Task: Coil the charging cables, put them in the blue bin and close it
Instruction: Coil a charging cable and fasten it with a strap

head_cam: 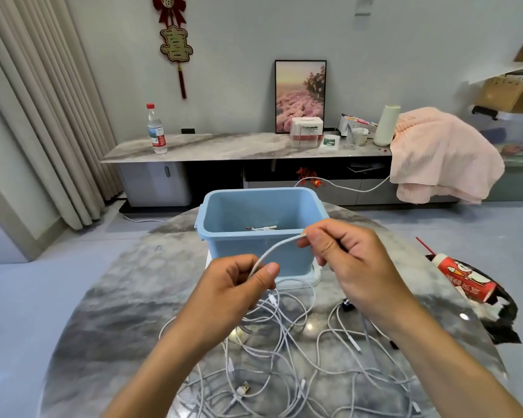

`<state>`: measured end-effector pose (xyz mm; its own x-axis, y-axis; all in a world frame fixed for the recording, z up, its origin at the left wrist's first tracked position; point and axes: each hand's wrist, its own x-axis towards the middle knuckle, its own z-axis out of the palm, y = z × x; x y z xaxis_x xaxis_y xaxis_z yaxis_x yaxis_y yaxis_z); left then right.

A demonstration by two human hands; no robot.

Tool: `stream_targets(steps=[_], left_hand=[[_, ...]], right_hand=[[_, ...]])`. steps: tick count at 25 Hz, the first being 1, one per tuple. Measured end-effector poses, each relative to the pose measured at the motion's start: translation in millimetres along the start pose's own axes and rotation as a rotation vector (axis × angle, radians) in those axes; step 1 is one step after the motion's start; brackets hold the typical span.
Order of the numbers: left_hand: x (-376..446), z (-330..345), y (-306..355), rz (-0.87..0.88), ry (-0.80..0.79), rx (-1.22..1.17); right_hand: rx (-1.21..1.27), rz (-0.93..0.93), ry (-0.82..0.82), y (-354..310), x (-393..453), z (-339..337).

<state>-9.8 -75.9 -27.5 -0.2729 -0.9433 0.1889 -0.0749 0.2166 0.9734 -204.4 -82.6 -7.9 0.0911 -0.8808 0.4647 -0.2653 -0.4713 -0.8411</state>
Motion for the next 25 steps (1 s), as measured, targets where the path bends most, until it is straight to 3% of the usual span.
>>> stream_targets(steps=[5, 8, 10, 12, 14, 15, 16, 17, 18, 20, 21, 25], left_hand=[[4.5, -2.2, -14.0, 0.037, -0.038, 0.082], [3.7, -7.2, -26.8, -0.013, -0.038, 0.439], [3.0, -5.0, -26.2, -0.069, -0.035, 0.306], [3.5, -3.0, -15.6, -0.135, 0.054, -0.014], [3.5, -2.1, -5.3, -0.191, 0.125, -0.209], [2.8, -2.4, -3.8, -0.197, 0.131, -0.245], [1.8, -2.0, -2.9, -0.182, 0.122, -0.238], [0.5, 0.0, -0.9, -0.155, 0.106, -0.193], [-0.7, 2.7, 0.0, -0.124, 0.089, -0.137], [-2.0, 6.6, 0.7, -0.046, 0.065, -0.063], [-2.3, 6.2, 1.1, -0.020, 0.069, -0.062], [-1.6, -8.1, 5.3, -0.145, 0.091, -0.202]], right_hand=[[0.325, 0.040, 0.161, -15.9, 4.5, -11.4], [0.597, 0.074, 0.376, -24.4, 14.6, -37.6], [0.608, 0.151, 0.525, -10.1, 18.4, -61.7], [0.364, 0.376, 0.598, 20.0, 15.2, -77.1], [-0.266, 0.661, 0.474, 50.9, 3.8, -83.6], [-0.589, 0.684, 0.345, 54.7, -1.6, -78.4], [-0.748, 0.568, 0.230, 49.6, -3.7, -68.8], [-0.684, 0.383, 0.125, 37.3, -4.5, -57.5], [-0.468, 0.241, 0.010, 19.3, -5.6, -42.4], [-0.072, 0.190, -0.289, -7.7, -7.8, -5.7], [-0.042, 0.163, -0.373, -9.1, -9.2, 9.4], [-0.019, 0.061, -0.236, -2.3, -2.2, 13.1]])
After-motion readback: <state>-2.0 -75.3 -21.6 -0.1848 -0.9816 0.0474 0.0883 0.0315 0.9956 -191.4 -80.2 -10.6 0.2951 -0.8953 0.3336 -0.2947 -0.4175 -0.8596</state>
